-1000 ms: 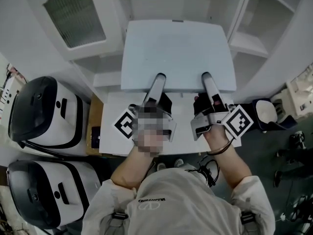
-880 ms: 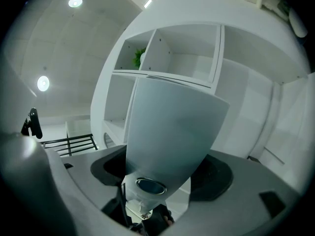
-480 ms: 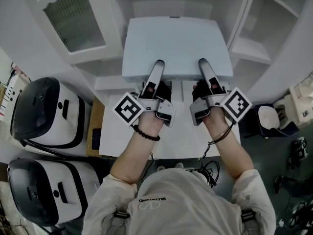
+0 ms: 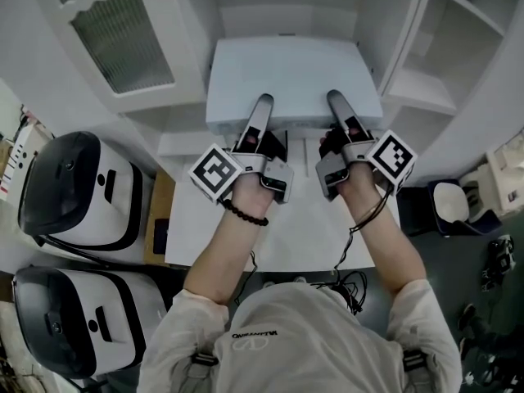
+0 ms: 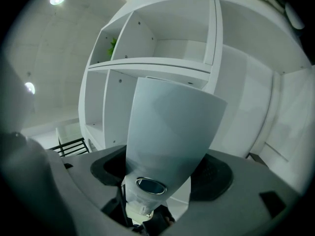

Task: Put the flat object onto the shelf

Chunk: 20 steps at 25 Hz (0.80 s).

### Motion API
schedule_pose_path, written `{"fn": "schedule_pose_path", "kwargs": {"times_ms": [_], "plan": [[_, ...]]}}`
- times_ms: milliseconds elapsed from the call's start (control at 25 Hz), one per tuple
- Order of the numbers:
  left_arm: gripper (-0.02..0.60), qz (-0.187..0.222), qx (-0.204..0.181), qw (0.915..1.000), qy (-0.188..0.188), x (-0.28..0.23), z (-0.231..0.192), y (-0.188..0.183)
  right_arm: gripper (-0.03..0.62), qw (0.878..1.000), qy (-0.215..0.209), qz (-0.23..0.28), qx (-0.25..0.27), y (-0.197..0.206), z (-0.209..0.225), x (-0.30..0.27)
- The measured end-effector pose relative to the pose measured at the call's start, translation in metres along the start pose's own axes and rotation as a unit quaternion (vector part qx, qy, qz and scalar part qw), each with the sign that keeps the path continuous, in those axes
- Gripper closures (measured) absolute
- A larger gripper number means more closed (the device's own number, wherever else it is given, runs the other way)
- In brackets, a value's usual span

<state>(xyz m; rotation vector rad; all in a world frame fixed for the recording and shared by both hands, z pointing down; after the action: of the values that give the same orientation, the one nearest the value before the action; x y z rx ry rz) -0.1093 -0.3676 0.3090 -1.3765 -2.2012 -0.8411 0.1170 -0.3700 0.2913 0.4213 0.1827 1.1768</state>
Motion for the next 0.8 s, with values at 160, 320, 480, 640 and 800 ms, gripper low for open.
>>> {"fn": "schedule_pose_path", "kwargs": {"times_ms": [160, 320, 480, 640, 800], "plan": [[0.256, -0.012, -0.005, 0.9996, -0.027, -0.002, -0.001, -0.003, 0.232, 1.0, 0.013, -0.007, -0.014, 0.001, 0.002, -0.004], [0.255, -0.01, -0.002, 0.9995, -0.031, -0.01, -0.008, -0.008, 0.23, 1.0, 0.022, -0.003, -0.022, -0.004, 0.002, -0.012], [0.25, -0.012, -0.007, 0.9988, -0.046, -0.015, -0.013, -0.011, 0.23, 0.999, 0.027, -0.003, -0.031, -0.006, 0.004, -0.019], [0.246, -0.01, -0.001, 0.9991, -0.04, -0.019, -0.017, -0.012, 0.232, 0.999, 0.03, -0.004, -0.031, -0.007, 0.005, -0.021], [0.242, -0.01, -0.008, 0.9991, -0.039, -0.021, -0.021, -0.013, 0.229, 0.999, 0.025, -0.007, -0.027, -0.008, 0.006, -0.023]]}}
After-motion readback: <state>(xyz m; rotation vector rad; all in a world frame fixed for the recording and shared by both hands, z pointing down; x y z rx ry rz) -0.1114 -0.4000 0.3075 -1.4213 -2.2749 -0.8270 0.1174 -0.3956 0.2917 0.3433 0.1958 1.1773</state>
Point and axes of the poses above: the fingertips, and each gripper's own axes: x backward along the fingers, z to its right, y out of its underside, the point moved 9 cm from there along x, backward along the fingers, and after that the axes turned 12 degrees about y, right-handed, at the moved point
